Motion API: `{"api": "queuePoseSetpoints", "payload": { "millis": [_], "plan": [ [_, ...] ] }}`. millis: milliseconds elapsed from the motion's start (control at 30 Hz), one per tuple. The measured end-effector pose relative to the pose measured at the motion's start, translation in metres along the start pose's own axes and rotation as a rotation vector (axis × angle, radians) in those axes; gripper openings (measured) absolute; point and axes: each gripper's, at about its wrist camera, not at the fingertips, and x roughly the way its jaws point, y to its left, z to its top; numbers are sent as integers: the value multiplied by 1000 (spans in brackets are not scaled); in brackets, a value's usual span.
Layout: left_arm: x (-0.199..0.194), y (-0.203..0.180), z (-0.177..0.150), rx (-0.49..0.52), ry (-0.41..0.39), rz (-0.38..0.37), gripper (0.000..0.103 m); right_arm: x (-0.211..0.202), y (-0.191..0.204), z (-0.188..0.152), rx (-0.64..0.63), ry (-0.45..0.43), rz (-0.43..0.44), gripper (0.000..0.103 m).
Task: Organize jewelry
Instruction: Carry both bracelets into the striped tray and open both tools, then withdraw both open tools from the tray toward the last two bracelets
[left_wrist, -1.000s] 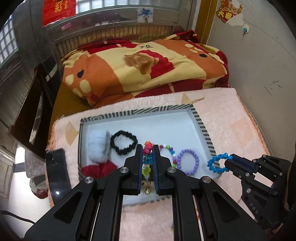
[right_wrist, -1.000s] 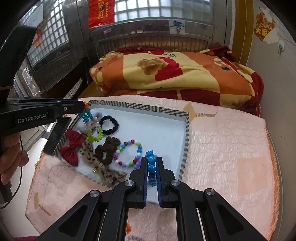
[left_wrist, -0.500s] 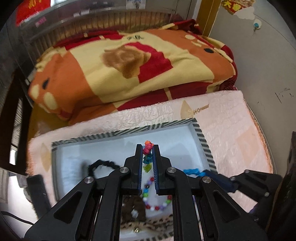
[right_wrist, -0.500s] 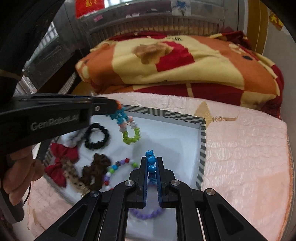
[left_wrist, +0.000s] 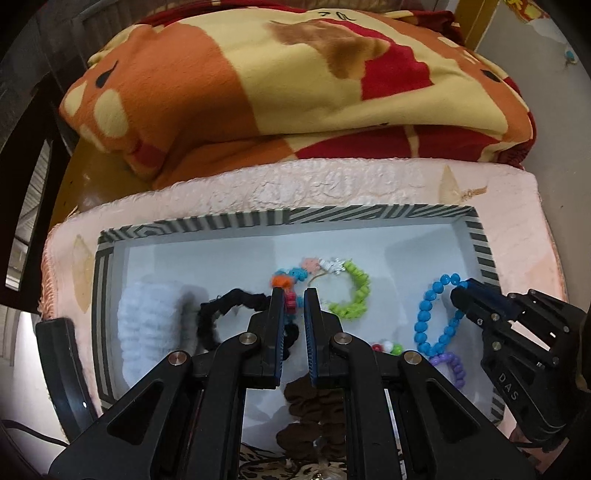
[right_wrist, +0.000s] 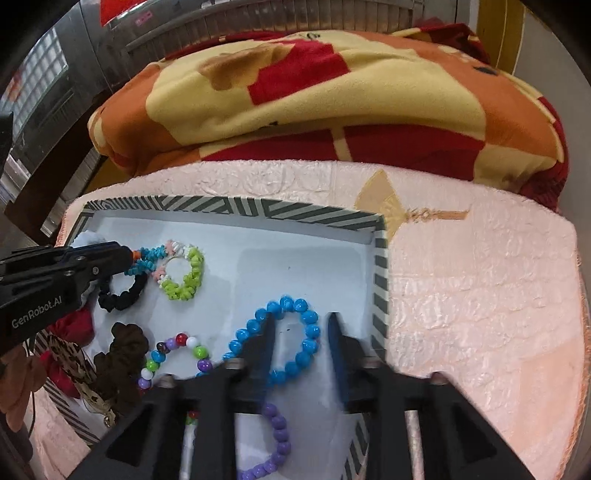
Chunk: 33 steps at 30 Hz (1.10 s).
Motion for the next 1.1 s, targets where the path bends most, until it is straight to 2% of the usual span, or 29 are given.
{"api": "queuePoseSetpoints", "payload": {
  "millis": [67,133,233,300,900,1100],
  "plan": [
    [-3,-1,-3,10,-9,7,13,-11,-2,-2,16,-22,10,31],
    [-7,-4,-6,13,-17,8,31,-20,-4,-5,32,-27,19,31],
    [-16,-3,-11,-3,-34,-3,45,-39,-4,-16,40,-44,34,33],
    [-23,-4,-18,-12,-41,-1,49,-49,-3,-23,45,-50,39,41],
    [-94,-9,-96,-30,-145,97,49,-122,23,-106,99,-93,80,43],
    [-110,-21,-127,-31,-153,97,49,-137,24,-133,93,-85,75,43]
  ]
}}
